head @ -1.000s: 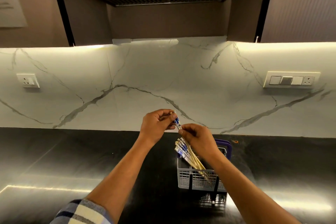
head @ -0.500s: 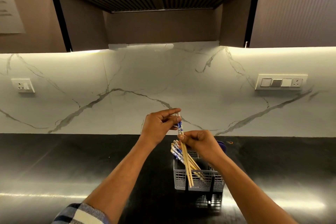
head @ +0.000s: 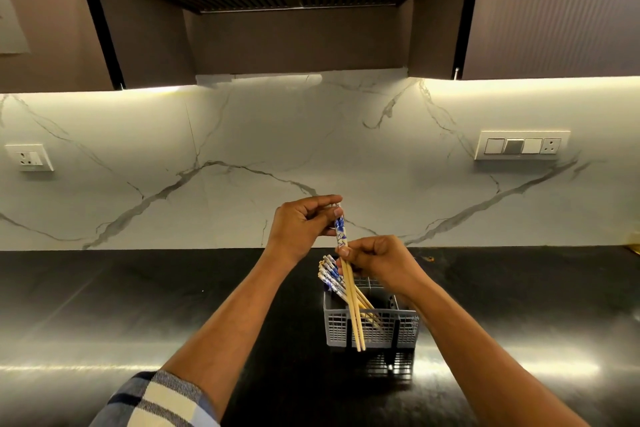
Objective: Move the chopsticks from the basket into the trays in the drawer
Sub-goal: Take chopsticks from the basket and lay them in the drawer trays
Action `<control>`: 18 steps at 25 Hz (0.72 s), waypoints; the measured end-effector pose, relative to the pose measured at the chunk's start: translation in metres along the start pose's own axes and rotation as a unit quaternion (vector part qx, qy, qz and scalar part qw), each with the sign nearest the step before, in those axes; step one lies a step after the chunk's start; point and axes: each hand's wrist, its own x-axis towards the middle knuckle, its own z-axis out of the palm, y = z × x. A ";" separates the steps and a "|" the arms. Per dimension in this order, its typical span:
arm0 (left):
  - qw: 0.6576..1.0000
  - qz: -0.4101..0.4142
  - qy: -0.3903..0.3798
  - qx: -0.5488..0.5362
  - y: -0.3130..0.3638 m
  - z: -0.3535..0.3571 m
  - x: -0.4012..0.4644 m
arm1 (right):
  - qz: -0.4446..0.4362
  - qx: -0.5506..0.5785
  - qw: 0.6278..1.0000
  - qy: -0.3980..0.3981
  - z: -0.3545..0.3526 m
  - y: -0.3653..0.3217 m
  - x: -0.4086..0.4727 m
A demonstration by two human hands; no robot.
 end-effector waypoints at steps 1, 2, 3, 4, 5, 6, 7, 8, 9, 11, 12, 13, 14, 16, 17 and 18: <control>1.000 0.000 -0.001 0.003 0.000 0.001 -0.001 | 0.000 -0.001 1.000 -0.004 -0.001 0.000 -0.001; 1.000 0.001 -0.002 0.008 -0.001 0.002 -0.001 | -0.001 -0.002 1.000 -0.006 -0.001 0.000 -0.002; 1.000 0.001 -0.003 0.012 -0.001 0.004 -0.001 | 0.000 -0.001 1.000 -0.007 -0.001 0.001 -0.003; 1.000 0.001 -0.003 0.015 -0.001 0.005 -0.001 | 0.001 0.002 1.000 -0.006 -0.001 0.002 -0.004; 1.000 0.001 -0.003 0.016 -0.002 0.006 -0.001 | 0.005 0.008 1.000 -0.004 -0.001 0.003 -0.005; 1.000 -0.001 -0.002 0.016 -0.003 0.007 -0.001 | 0.010 0.014 1.000 -0.003 -0.002 0.004 -0.006; 1.000 -0.004 0.000 0.013 -0.003 0.007 -0.002 | 0.015 0.022 1.000 -0.003 -0.002 0.006 -0.009; 1.000 -0.008 0.001 0.009 -0.004 0.008 -0.003 | 0.020 0.030 0.999 -0.004 -0.002 0.007 -0.011; 1.000 -0.013 0.000 0.003 -0.004 0.009 -0.004 | 0.027 0.038 0.999 -0.005 -0.002 0.009 -0.015; 1.000 -0.021 -0.004 -0.003 -0.007 0.011 -0.005 | 0.042 0.052 0.998 -0.003 -0.001 0.014 -0.022; 1.000 -0.023 -0.007 -0.004 -0.007 0.012 -0.006 | 0.051 0.059 0.997 0.001 -0.002 0.016 -0.025; 1.000 -0.024 -0.009 -0.005 -0.008 0.014 -0.006 | 0.058 0.063 0.996 0.005 -0.002 0.018 -0.028; 1.000 -0.027 -0.012 -0.008 -0.008 0.016 -0.007 | 0.062 0.066 0.996 0.008 -0.002 0.020 -0.031; 0.999 -0.040 -0.015 -0.024 -0.009 0.020 -0.009 | 0.064 0.070 0.995 0.011 -0.004 0.025 -0.035; 0.998 -0.049 -0.020 -0.033 -0.010 0.023 -0.012 | 0.065 0.071 0.995 0.012 -0.004 0.028 -0.038; 0.997 -0.063 -0.028 -0.041 -0.013 0.027 -0.018 | 0.071 0.073 0.995 0.012 -0.004 0.034 -0.043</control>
